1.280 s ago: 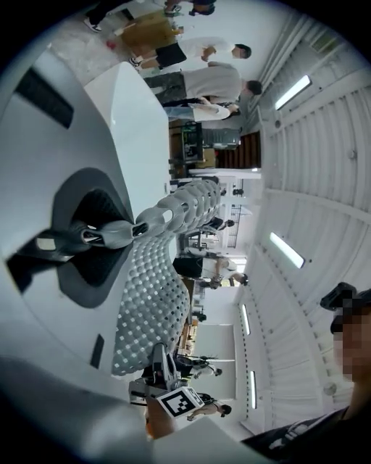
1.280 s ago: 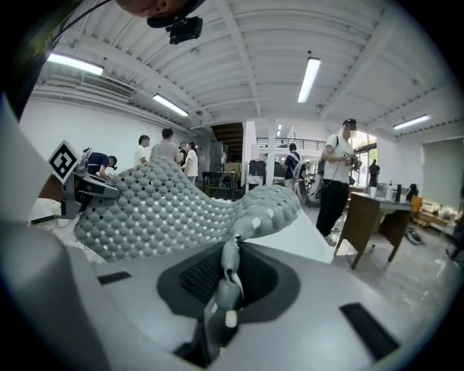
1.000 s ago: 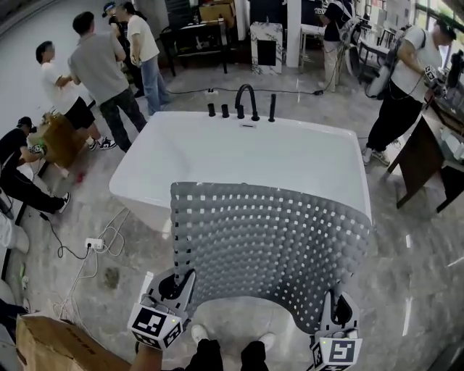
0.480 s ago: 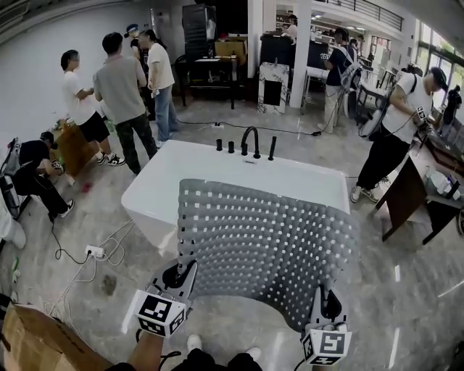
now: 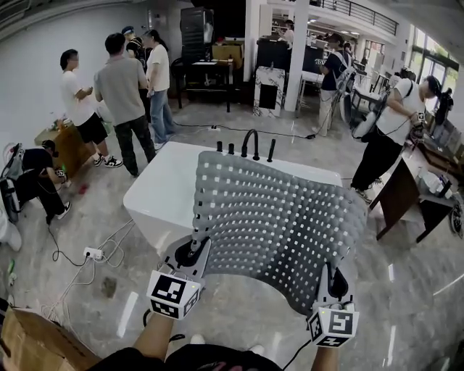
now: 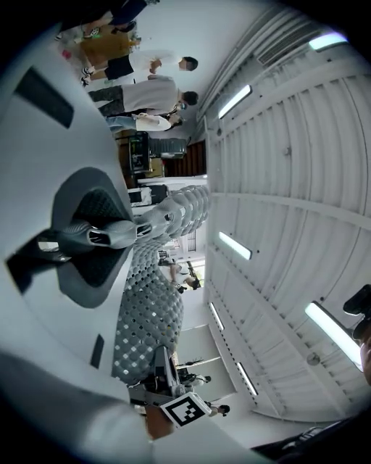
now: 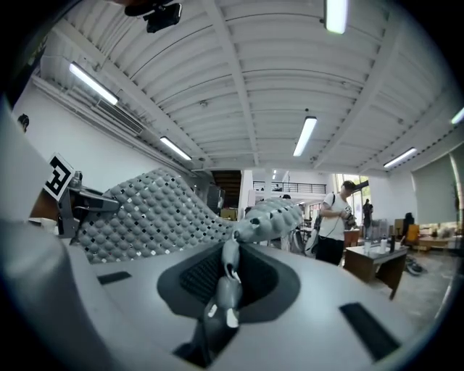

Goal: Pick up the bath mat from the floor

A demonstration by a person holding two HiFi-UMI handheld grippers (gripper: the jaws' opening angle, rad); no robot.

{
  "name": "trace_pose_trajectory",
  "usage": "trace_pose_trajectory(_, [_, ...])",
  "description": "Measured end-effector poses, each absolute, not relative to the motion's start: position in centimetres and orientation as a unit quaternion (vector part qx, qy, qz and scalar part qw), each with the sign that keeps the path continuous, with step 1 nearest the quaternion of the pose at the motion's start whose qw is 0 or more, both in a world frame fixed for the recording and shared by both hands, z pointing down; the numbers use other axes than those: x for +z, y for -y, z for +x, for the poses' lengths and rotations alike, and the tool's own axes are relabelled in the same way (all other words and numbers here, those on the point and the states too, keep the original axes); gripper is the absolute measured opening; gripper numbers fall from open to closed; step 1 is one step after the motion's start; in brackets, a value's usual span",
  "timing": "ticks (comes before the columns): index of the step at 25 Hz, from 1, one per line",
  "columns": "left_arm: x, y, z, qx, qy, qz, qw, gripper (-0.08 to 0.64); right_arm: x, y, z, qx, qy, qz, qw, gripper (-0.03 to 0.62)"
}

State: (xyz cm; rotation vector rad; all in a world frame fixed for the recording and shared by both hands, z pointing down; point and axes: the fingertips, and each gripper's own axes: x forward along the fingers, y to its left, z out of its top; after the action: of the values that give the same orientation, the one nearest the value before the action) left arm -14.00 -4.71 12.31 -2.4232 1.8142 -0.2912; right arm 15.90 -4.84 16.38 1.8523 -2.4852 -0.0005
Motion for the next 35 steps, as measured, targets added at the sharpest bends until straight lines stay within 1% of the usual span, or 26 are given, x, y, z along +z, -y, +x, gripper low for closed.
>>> trace_pose_trajectory(16, [11.9,3.9,-16.2,-0.079,-0.588,-0.804,0.048,0.044,14.8,4.3,12.2,-0.008,0.800,0.600,0.013,0.064])
trace_pose_trajectory(26, [12.8,3.7,-17.0,-0.080,-0.593,-0.800,0.042,0.044,15.7,4.3,11.6,-0.002,0.801,0.599,0.013,0.064])
trace_pose_trajectory(32, [14.1,2.0,-14.6,-0.082,-0.596,-0.797,0.045,0.044,17.0,2.9,14.0,-0.003,0.804,0.595,0.013,0.064])
trace_pose_trajectory(35, [13.4,2.3,-16.1,-0.085,-0.596,-0.797,0.042,0.044,16.2,3.2,12.6,-0.002,0.804,0.594,0.017,0.064])
